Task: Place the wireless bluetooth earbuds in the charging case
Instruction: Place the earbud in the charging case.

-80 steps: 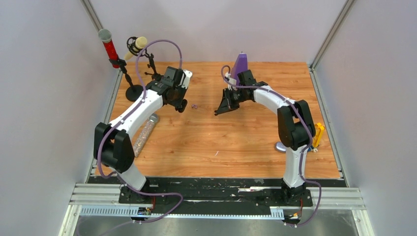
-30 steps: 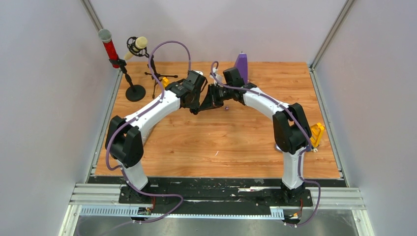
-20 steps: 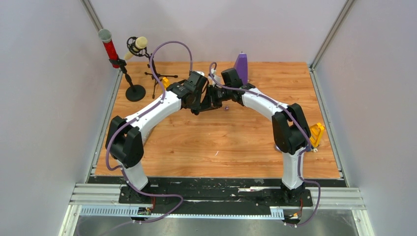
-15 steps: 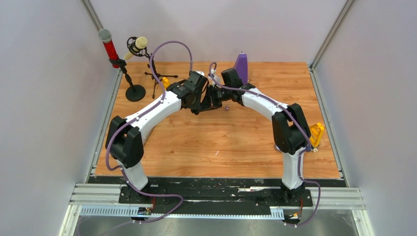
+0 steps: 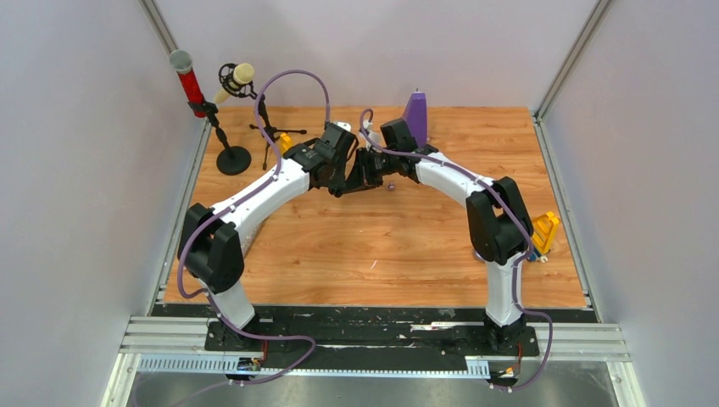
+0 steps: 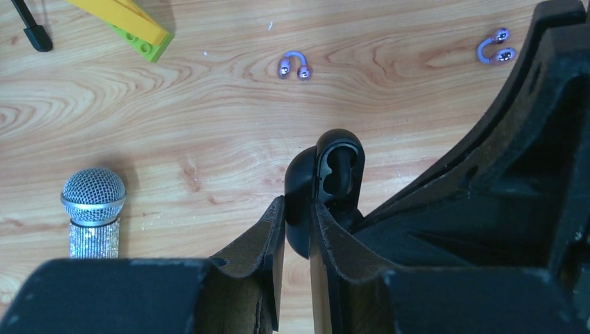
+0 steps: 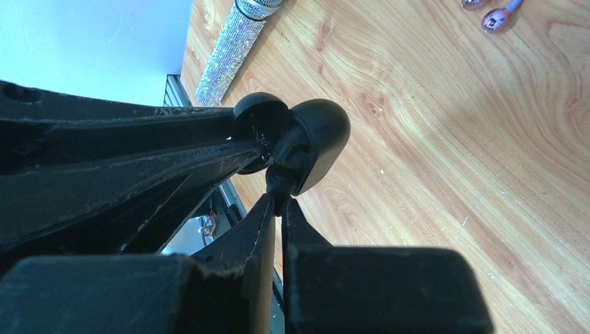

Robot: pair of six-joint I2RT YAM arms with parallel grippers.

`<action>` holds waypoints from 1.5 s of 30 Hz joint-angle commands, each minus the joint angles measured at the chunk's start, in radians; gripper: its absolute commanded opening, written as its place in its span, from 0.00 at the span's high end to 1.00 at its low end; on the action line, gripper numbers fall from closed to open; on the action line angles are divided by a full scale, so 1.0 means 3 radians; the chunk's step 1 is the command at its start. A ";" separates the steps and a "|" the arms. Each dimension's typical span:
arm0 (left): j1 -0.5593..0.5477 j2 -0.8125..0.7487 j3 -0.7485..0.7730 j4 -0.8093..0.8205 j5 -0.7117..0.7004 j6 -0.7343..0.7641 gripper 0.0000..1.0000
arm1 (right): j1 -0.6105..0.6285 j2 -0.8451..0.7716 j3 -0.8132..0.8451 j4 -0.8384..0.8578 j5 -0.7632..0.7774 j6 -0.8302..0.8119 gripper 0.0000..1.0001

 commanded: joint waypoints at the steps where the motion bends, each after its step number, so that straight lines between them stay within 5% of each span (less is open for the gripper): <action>1: -0.0030 -0.0208 -0.0012 0.0115 -0.0034 -0.0060 0.75 | 0.0028 0.0063 0.0136 0.0086 0.0018 0.0044 1.00; 14: -0.0047 -0.0213 -0.0016 0.0128 -0.0025 -0.0049 0.75 | 0.0041 0.0073 0.0153 0.0067 0.0052 0.0037 0.99; 28: -0.0053 -0.0210 -0.0019 0.0131 -0.0025 -0.0024 0.75 | 0.0044 0.0008 0.0169 0.0062 -0.0036 0.0020 0.75; 45: -0.0055 -0.0214 -0.0027 0.0145 -0.0024 0.0005 0.75 | 0.0041 -0.0144 0.0120 0.0122 -0.0228 0.0008 0.76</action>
